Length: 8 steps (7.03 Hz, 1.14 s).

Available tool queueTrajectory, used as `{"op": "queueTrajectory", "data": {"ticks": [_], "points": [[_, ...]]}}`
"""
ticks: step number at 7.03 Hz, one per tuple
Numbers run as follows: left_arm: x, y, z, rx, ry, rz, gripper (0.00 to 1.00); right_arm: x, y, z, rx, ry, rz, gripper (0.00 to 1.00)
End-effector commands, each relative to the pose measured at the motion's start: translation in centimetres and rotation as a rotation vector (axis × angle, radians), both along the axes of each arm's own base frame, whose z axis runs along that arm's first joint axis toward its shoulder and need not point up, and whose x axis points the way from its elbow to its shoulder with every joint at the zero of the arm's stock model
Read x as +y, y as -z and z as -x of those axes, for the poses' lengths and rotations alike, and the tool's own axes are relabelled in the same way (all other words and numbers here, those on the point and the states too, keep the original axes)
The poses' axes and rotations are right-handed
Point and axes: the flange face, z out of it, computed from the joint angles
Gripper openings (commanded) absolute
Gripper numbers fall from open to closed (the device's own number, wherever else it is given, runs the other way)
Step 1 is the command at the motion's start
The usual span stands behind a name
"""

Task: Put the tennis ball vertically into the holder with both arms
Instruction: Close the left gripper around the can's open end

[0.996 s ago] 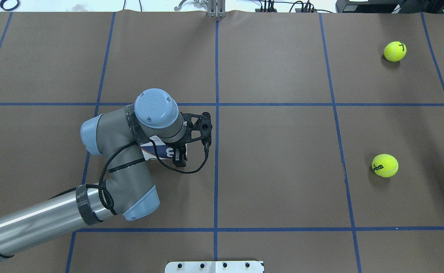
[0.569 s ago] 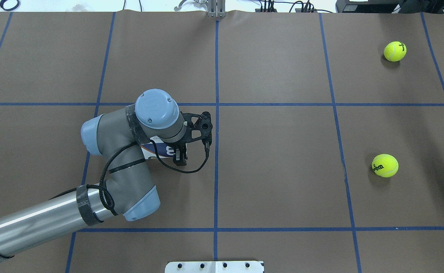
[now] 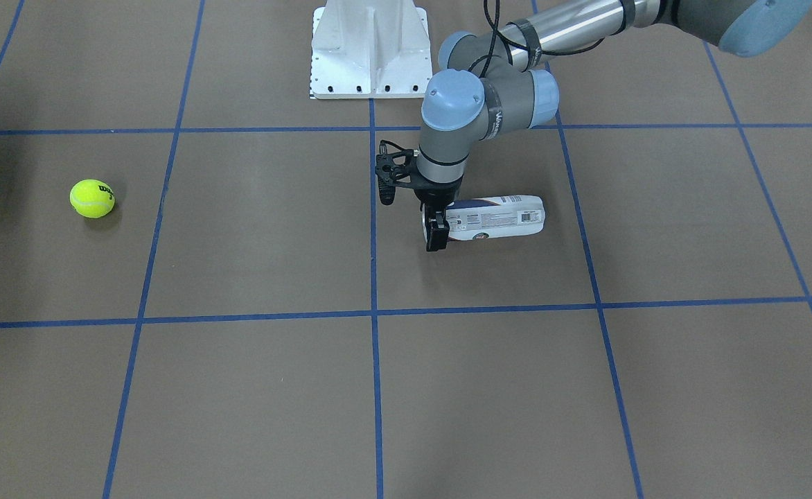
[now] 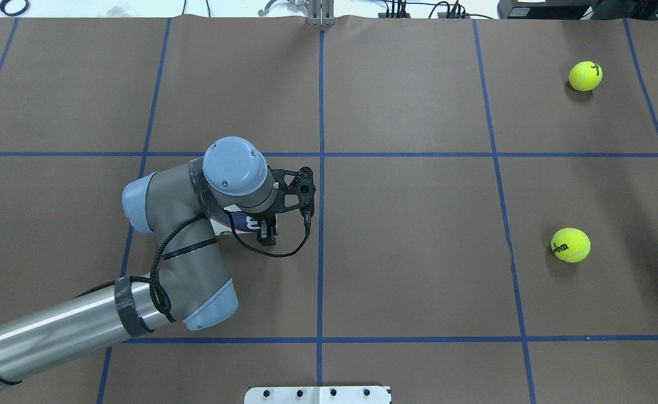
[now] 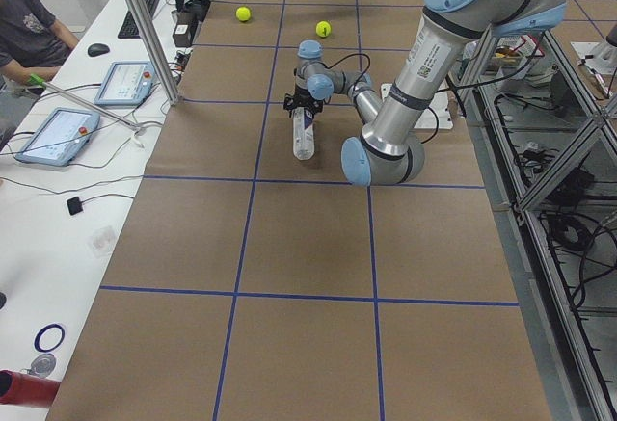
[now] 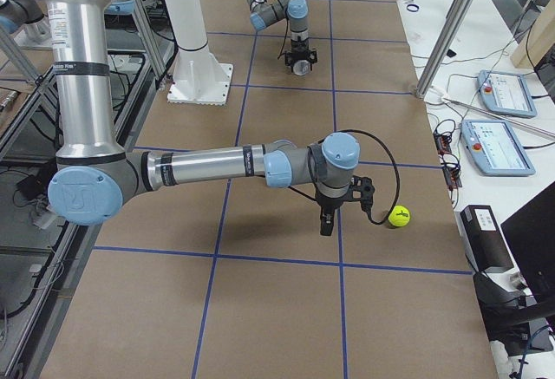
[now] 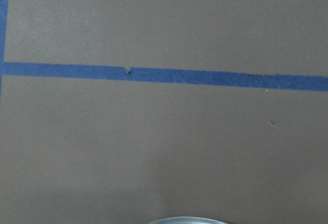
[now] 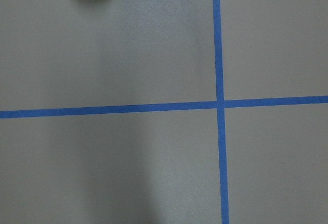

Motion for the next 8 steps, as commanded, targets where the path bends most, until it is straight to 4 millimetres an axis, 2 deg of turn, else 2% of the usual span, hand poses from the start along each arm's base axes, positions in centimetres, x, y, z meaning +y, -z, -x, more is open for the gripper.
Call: {"op": "queueTrajectory", "data": {"ticks": [1,4,6,7,8], "points": [[0.1,-0.1,-0.1,-0.002,-0.001,0.001,0.93,0.0,-0.2,0.0,0.001,0.001,0.003,1.00],[0.0,0.0,0.0,0.003,0.001,-0.004,0.83,0.0,-0.3,0.0,0.001,0.001,0.004,1.00],[0.3,1.7,0.8,0.040,0.002,-0.022,0.80,0.0,-0.3,0.0,0.001,0.001,0.006,1.00],[0.4,3.3,2.0,0.073,0.008,-0.041,0.78,0.0,-0.3,0.0,0.001,0.000,0.007,1.00],[0.6,6.5,4.5,0.143,0.040,-0.068,0.78,0.0,-0.3,0.0,0.001,0.000,0.005,1.00]]}}
